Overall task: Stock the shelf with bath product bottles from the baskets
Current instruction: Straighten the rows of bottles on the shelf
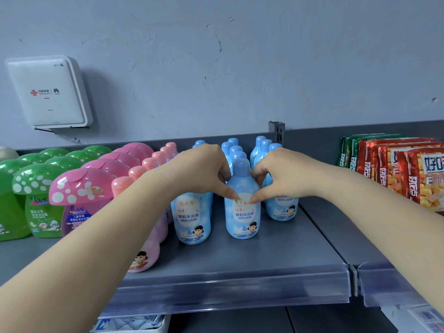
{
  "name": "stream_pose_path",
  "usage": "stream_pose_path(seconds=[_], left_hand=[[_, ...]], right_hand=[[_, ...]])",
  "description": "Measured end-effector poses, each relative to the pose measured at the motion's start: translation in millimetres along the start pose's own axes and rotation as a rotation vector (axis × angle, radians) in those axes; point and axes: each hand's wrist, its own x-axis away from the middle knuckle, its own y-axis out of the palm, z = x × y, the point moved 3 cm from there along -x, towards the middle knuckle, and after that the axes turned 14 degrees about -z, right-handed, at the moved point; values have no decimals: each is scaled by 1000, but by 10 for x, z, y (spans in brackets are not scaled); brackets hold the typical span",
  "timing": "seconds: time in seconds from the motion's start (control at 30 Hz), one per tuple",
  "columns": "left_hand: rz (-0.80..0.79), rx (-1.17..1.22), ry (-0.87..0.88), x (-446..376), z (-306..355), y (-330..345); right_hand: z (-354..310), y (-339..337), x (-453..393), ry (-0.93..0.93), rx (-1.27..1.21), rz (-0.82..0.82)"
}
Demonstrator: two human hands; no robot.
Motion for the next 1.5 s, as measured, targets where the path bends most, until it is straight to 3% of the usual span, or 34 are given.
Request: stream_pose_path(seconds=[0.5,0.67,0.77,1.2,1.5], left_hand=[[-8,1,-11,19,-36,-47],[142,172,20,14,-220,-412],[110,171,33,-127,-294,-550],[-121,-51,-89,-952,-504,-599],[-256,-68,-85,-1265,-598,-424]], right_hand=[[48,-43,-6,-9,19,-36],[185,-402,14,-21,-86,108],[243,-590,-81,-6,-62,153],[442,-628,-963,64,145,-118],[508,-444,-1280,60,168,-235]])
